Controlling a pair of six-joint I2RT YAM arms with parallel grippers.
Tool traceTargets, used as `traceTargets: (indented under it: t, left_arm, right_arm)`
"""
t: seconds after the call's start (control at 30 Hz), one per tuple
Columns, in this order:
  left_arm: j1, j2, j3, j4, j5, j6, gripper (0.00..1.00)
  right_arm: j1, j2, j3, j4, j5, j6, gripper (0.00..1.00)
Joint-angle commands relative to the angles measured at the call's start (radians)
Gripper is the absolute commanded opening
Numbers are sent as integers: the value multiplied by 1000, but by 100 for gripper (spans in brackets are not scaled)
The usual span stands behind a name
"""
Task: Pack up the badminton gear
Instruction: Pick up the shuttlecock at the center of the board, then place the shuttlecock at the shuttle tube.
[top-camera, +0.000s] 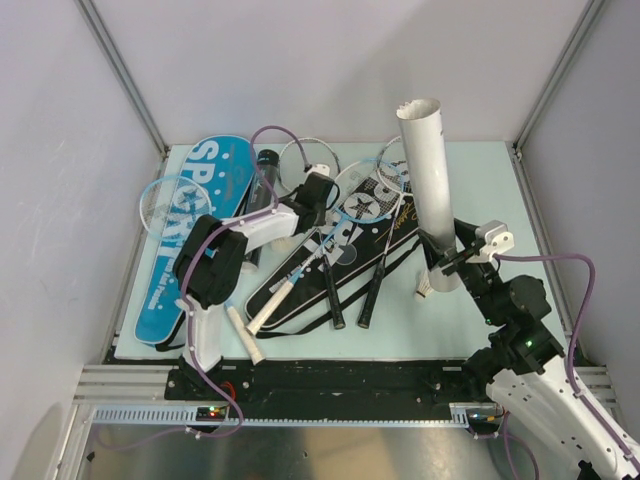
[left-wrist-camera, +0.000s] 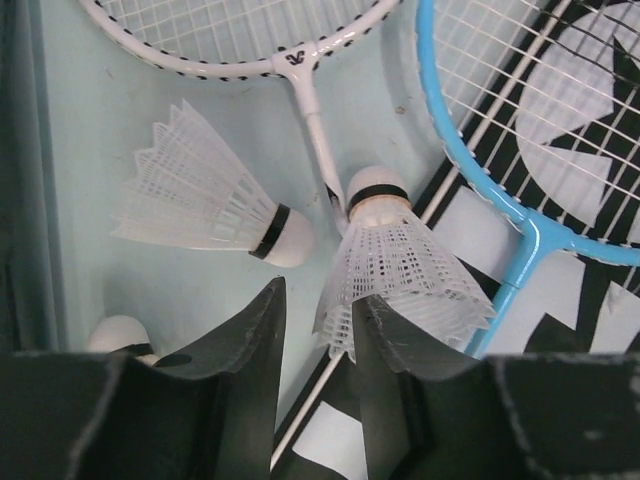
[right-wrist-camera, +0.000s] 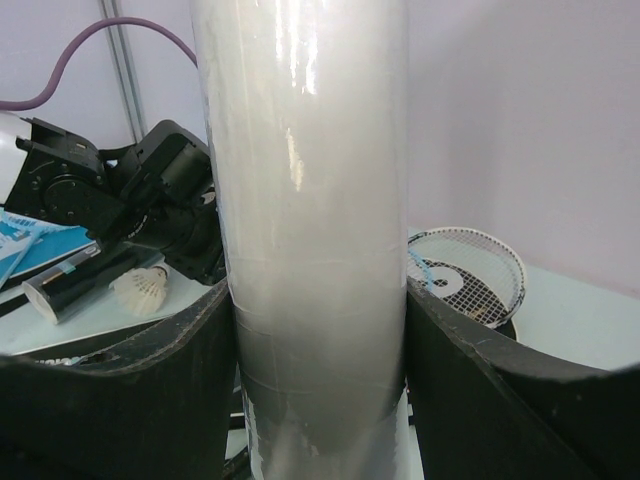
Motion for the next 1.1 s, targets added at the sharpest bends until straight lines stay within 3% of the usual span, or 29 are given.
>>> traceTargets:
  t: [0.0,0.1,0.2,0.27,0.4,0.63,0.87,1.07]
  left_arm:
    - [16,3,45,38,4,0,35]
    - [19,17,54,40,13,13,26]
    - [22,22,59,43,35,19,8]
    - [26,2,51,44,55,11,2]
    - [37,-105,9,42,153,-2,0]
    - [95,-422,-117,-50,336,-62,0]
    - [247,-733,-211,-187,636,-107,0]
    - [378,-940,-179,-348,849,-96,0]
  right_arm:
    - [-4,7,9,92,4,8,42]
    - [-5,6,9,100,-2,20,41]
    - [-4,2,9,102,11,26,40]
    - [-4,5,9,98,25,22,39]
    - [-6,33,9,88,2,-16,41]
    - [-3,76,9,63,-203,-189,43]
    - [12,146,10,20,-347,-333,45]
    - [53,160,-24,19,-429,-507,45]
